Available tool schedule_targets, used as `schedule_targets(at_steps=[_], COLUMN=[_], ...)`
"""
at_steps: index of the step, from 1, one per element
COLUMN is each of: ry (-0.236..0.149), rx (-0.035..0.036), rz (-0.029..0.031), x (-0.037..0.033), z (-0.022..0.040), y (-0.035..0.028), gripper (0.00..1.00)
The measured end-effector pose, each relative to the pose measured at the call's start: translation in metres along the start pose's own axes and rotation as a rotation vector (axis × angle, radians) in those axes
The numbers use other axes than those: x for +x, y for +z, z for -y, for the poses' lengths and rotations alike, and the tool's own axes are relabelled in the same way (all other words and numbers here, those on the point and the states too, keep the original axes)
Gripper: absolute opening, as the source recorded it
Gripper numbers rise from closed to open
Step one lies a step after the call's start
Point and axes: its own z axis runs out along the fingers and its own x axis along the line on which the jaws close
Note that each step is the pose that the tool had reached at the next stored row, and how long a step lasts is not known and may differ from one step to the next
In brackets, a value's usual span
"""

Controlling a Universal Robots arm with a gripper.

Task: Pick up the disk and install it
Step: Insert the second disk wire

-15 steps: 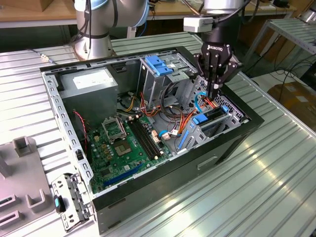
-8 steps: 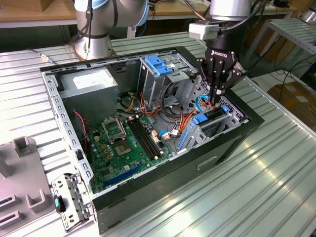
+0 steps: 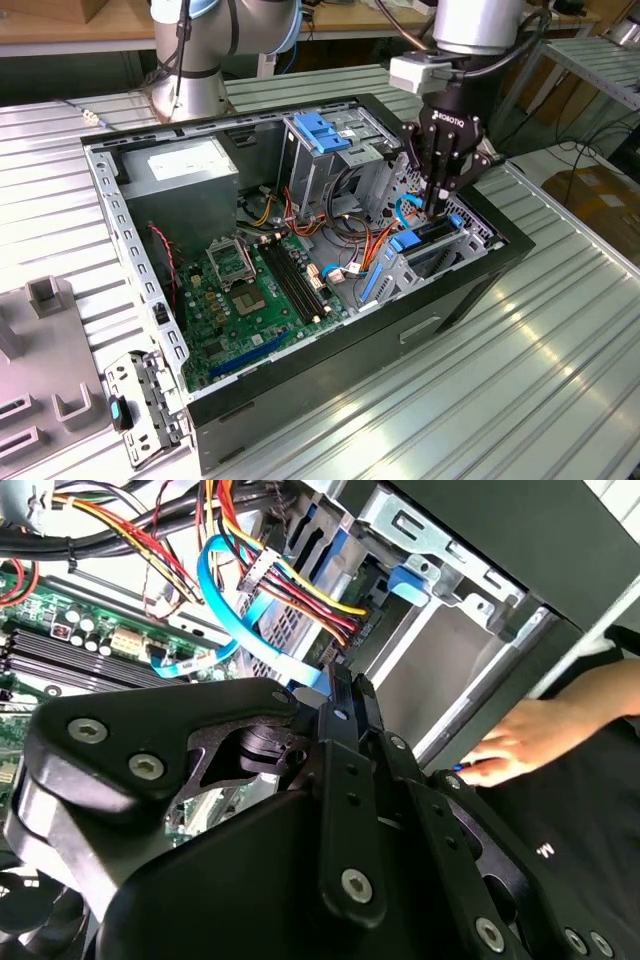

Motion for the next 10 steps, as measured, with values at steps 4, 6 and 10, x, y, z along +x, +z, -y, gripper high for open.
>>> schedule_targets(at_steps=[4,6,10], ry=[-0.001,-0.001,-0.001], rx=[0.0002,0.0003,0.0004], rz=[0.0450,0.0618,0.1007], x=[0.0077,0.0103,0.0143], z=[0.0000,0.0000,0.0000], y=[0.0053,0.0068,0.0090], gripper=[0.16,0.16,0.16])
